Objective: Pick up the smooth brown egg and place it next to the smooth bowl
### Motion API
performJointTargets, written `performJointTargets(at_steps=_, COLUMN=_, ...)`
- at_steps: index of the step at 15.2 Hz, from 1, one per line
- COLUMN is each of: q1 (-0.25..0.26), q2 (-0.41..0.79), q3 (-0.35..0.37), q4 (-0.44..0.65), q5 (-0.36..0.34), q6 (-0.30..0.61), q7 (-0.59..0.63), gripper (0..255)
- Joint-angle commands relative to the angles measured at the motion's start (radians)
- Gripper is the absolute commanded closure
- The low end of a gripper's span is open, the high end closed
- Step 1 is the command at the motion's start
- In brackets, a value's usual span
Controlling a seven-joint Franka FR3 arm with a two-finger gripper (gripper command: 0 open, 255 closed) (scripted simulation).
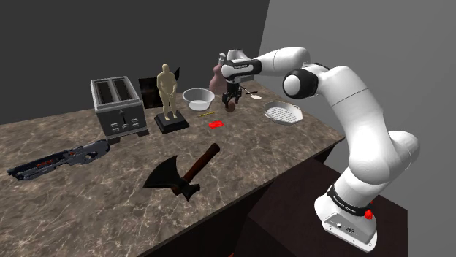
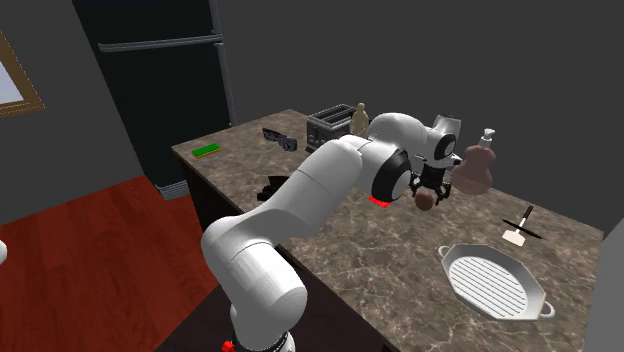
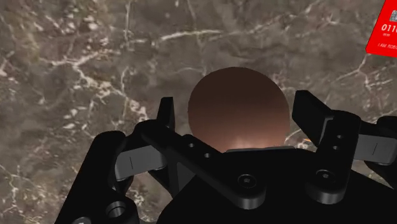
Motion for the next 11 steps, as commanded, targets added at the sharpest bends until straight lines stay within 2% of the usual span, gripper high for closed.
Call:
performJointTargets(at_steps=1, q1=0.000, q2=0.001, q3=0.000, q4=0.000, q5=0.000, q6=0.000, q7=0.000, gripper=0)
performJointTargets(at_steps=4, q1=0.000, q2=0.000, q3=0.000, q4=-0.002, q5=0.000, q6=0.001, q7=0.000, gripper=0)
performJointTargets(at_steps=8, q1=0.003, q2=-0.032, q3=0.001, q4=0.069, q5=0.002, q6=-0.102, q7=-0.002, gripper=0)
performJointTargets(at_steps=11, q1=0.003, q2=-0.032, q3=0.001, q4=0.069, q5=0.002, q6=-0.102, q7=-0.002, gripper=0)
